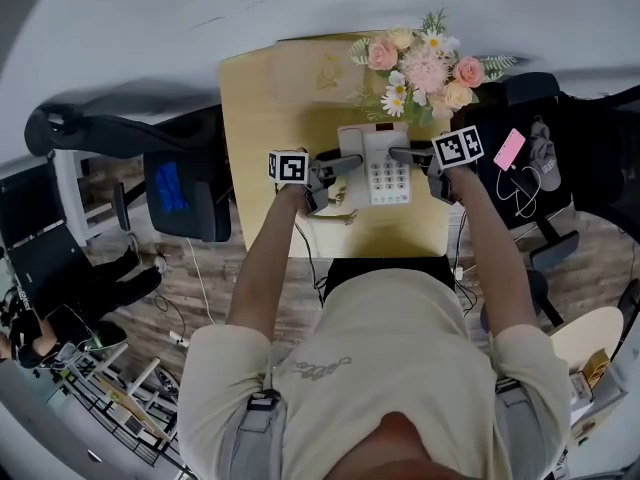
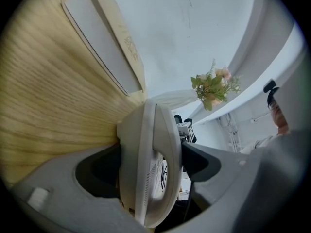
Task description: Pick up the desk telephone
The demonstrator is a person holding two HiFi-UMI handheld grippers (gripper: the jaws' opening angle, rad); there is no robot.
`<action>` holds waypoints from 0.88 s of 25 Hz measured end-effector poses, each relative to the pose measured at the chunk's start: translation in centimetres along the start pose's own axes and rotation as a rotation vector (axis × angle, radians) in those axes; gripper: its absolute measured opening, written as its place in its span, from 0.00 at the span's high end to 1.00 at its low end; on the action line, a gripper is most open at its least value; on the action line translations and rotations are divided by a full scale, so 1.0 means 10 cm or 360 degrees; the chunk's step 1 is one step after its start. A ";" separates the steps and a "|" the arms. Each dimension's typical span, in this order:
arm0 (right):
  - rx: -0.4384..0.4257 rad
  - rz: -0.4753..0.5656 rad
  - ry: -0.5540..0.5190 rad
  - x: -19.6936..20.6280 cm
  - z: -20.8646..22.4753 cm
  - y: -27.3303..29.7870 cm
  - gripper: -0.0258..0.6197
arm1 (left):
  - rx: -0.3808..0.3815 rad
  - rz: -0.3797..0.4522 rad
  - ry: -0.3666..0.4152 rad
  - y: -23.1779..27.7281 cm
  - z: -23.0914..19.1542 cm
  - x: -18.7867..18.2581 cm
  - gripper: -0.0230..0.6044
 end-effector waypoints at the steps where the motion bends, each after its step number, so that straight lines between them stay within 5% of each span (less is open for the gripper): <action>1: -0.0001 -0.0001 -0.0001 0.00 0.00 0.00 0.60 | 0.0001 -0.0007 0.0000 0.00 0.00 0.00 0.36; 7: 0.0032 0.0056 -0.0035 0.04 -0.06 -0.04 0.60 | -0.0011 0.0037 0.0033 -0.03 0.03 0.04 0.36; 13: 0.0058 0.0070 -0.0199 0.10 -0.23 -0.11 0.60 | -0.0007 -0.0020 0.0197 -0.07 0.21 0.10 0.36; 22: 0.0047 0.0179 -0.0366 0.24 -0.77 -0.34 0.60 | 0.0023 0.0093 0.0427 -0.25 0.75 0.13 0.36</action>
Point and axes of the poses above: the fingertips, and each gripper's own axes: y forward along the fingers, z to its right, x out of its underside, the point moved 7 cm from there along -y, backward along the fingers, and after that the axes turned 3 degrees about y, right-handed, at the moved point
